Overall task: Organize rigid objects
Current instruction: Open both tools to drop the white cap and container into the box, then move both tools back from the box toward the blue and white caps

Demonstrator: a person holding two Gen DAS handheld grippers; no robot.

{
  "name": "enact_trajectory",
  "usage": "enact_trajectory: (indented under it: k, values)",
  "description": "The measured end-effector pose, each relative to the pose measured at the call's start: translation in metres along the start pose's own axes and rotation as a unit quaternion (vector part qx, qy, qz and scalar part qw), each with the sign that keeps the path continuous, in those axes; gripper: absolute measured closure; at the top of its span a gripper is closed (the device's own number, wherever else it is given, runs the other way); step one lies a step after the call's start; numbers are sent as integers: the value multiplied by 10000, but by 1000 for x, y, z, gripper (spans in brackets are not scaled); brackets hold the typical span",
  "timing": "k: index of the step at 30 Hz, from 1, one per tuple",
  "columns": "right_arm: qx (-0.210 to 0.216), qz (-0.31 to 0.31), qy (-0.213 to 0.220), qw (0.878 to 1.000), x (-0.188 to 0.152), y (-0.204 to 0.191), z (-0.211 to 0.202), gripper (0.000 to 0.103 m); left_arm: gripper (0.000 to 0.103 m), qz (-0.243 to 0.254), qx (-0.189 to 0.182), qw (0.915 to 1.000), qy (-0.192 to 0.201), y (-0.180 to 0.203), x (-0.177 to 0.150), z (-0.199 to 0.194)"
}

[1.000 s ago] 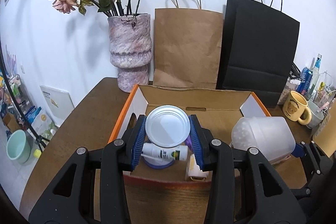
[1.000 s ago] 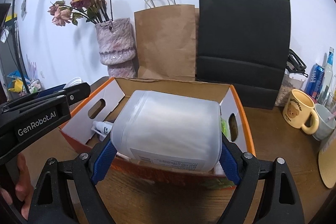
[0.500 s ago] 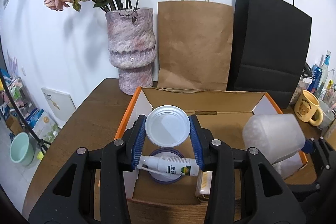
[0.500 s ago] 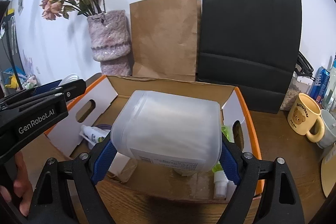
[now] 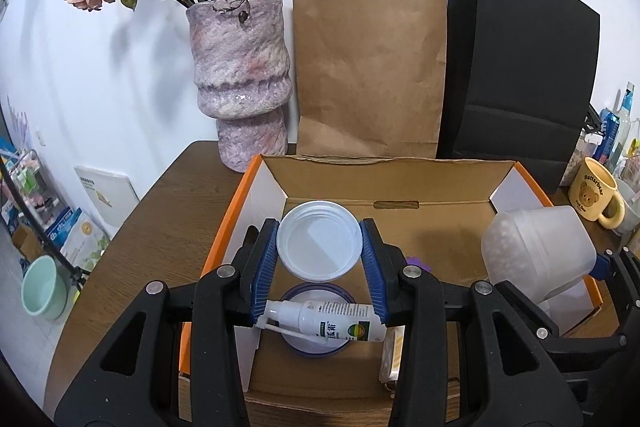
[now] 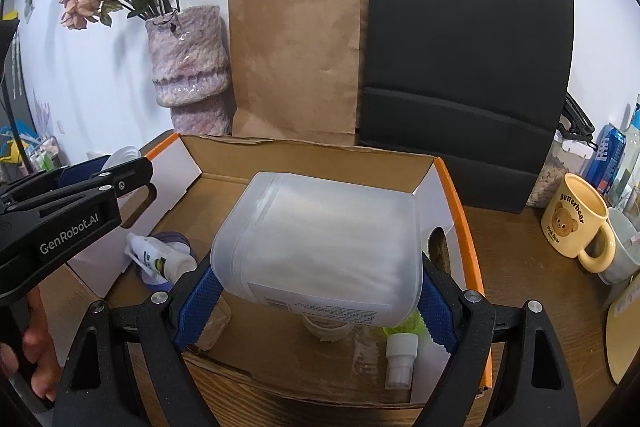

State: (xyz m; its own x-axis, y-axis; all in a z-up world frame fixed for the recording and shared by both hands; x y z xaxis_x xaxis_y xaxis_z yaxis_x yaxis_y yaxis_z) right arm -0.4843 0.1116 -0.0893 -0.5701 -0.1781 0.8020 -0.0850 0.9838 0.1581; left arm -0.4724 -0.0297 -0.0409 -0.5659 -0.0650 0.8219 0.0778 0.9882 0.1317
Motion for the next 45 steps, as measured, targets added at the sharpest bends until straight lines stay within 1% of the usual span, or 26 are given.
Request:
enact_trajectory:
  k: [3,5,6,7,8,9,10,11,12,29,39,45]
  values:
    - [-2,-1,-62,10000,-1,1,2,13,65,-27,16,10000,-12,-2,0,1]
    - [12,-34,-137,9999,-3,2,5,12,54,-43,34,10000,-11,-4,1,1]
    - [5,-35,-167,9999,-4,2,6,12,39,-43,60,10000,3,-5,1,0]
    - [-24,-25,-160,9999,-4,4,6,12,30,-39,73,10000,33,-5,2,-1]
    - [-51,-23,-149,9999,-3,5,6,11,29,-31,51,10000,63,-4,2,-2]
    - [-92,-36,-135,9999,-3,6,5,11,22,-27,28,10000,79,-4,3,-3]
    - [-131,-44,-136,9998,-3,7,5,10,4,-36,31,9999,96,-4,3,-4]
    - [-181,-44,-139,9997,-3,8,5,6,0,-45,52,9999,141,-4,4,-5]
    - [-218,-42,-139,9997,-3,10,5,0,0,-51,69,9998,173,-5,5,-6]
    - [-137,56,-136,9998,-5,13,1,0,0,-154,71,9996,240,-8,7,-14]
    - [-59,113,2,9999,-2,17,-14,0,0,-214,-57,9992,341,-6,10,-26]
    - [-89,82,81,9999,-2,20,-23,0,0,-163,-82,9989,436,-1,13,-35]
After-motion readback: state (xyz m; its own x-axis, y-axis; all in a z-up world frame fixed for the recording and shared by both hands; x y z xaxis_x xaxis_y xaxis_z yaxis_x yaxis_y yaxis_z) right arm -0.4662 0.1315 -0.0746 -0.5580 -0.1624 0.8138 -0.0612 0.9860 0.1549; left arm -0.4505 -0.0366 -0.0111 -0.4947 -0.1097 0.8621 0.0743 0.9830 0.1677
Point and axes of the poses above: each gripper's, at about its wrist camera, not at the fingertips, and z roughly the way its jaws point, y to its right, x to its top, the point moved 8 cm from there along z, roughly the way its jaws point, and after that the axes turned 14 degrees about -x, right-handed, at the moved point
